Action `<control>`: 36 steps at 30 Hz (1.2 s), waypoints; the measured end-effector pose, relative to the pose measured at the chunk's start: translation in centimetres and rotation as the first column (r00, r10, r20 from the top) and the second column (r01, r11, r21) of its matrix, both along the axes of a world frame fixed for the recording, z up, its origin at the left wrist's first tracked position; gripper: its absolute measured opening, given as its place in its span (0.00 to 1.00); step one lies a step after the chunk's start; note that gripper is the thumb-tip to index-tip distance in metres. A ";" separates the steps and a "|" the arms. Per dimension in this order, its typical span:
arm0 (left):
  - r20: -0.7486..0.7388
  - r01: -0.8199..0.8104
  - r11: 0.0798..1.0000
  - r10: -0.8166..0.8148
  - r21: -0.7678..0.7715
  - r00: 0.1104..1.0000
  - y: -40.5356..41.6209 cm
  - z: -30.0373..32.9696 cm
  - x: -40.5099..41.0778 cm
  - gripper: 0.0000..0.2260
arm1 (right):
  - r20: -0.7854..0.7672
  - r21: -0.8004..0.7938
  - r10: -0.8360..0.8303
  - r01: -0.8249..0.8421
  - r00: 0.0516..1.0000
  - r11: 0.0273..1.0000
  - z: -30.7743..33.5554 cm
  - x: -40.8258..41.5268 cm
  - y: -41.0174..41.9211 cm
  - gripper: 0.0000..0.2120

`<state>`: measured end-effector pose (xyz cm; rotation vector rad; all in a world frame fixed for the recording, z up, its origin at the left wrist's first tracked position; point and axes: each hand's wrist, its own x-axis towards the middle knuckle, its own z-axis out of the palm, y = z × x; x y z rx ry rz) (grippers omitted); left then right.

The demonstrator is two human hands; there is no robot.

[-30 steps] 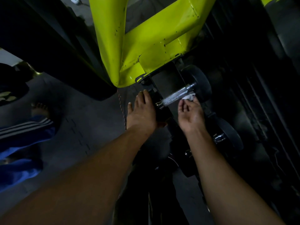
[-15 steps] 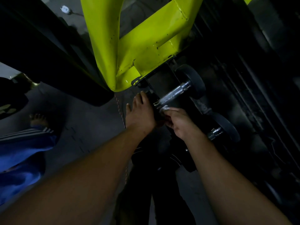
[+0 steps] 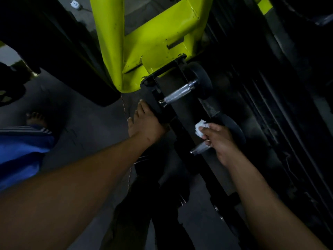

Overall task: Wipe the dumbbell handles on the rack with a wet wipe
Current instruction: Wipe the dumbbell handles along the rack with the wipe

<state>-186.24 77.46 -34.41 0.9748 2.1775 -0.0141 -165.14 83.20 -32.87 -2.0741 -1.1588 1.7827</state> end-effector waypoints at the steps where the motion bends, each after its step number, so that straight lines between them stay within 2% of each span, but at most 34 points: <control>1: 0.018 -0.016 0.999 0.016 -0.036 1.000 -0.9 0.2 0.9 0.59 | 0.007 0.020 0.030 -0.030 1.000 0.999 0.2 1.1 -0.4 0.07; 5: 0.136 0.076 0.989 -0.059 -0.128 0.989 -4.9 0.6 5.6 0.57 | 0.085 0.140 0.135 -0.146 0.987 0.979 0.6 4.5 -2.3 0.06; 9: 0.199 0.226 0.968 -0.202 -0.109 0.959 -7.5 0.8 9.9 0.58 | 0.192 0.254 0.226 -0.271 0.955 0.929 -0.3 6.5 -3.7 0.07; 12: 0.190 0.202 0.977 -0.186 -0.069 0.964 -8.2 1.3 12.1 0.55 | 0.299 0.298 0.298 -0.385 0.907 0.874 -0.3 6.9 -4.3 0.12; 15: 0.146 0.150 0.986 -0.138 -0.077 0.980 -8.7 0.6 13.3 0.58 | 0.347 0.322 0.368 -0.478 0.863 0.817 -0.5 6.7 -5.0 0.10; 18: 0.143 0.116 0.989 -0.102 -0.092 0.985 -8.8 0.1 14.3 0.56 | 0.395 0.336 0.412 -0.546 0.821 0.767 -0.9 6.6 -5.7 0.11; 26: 0.123 0.143 0.988 -0.135 -0.052 0.983 -9.5 -0.6 14.5 0.58 | 0.391 0.435 0.487 -0.623 0.781 0.650 -2.8 4.5 -6.7 0.11; 28: 0.092 0.144 0.989 -0.140 -0.030 0.986 -9.6 -0.9 14.3 0.58 | 0.403 0.465 0.528 -0.664 0.748 0.585 -3.1 3.9 -6.7 0.13; 31: 0.058 0.164 0.986 -0.164 -0.003 0.985 -9.6 -1.2 13.9 0.59 | 0.450 0.445 0.571 -0.727 0.686 0.523 -3.3 3.8 -6.6 0.13; 36: 0.060 0.226 0.974 -0.225 -0.013 0.973 -8.6 -1.0 13.1 0.61 | 0.474 0.326 0.626 -0.784 0.619 0.528 -3.5 4.2 -6.9 0.11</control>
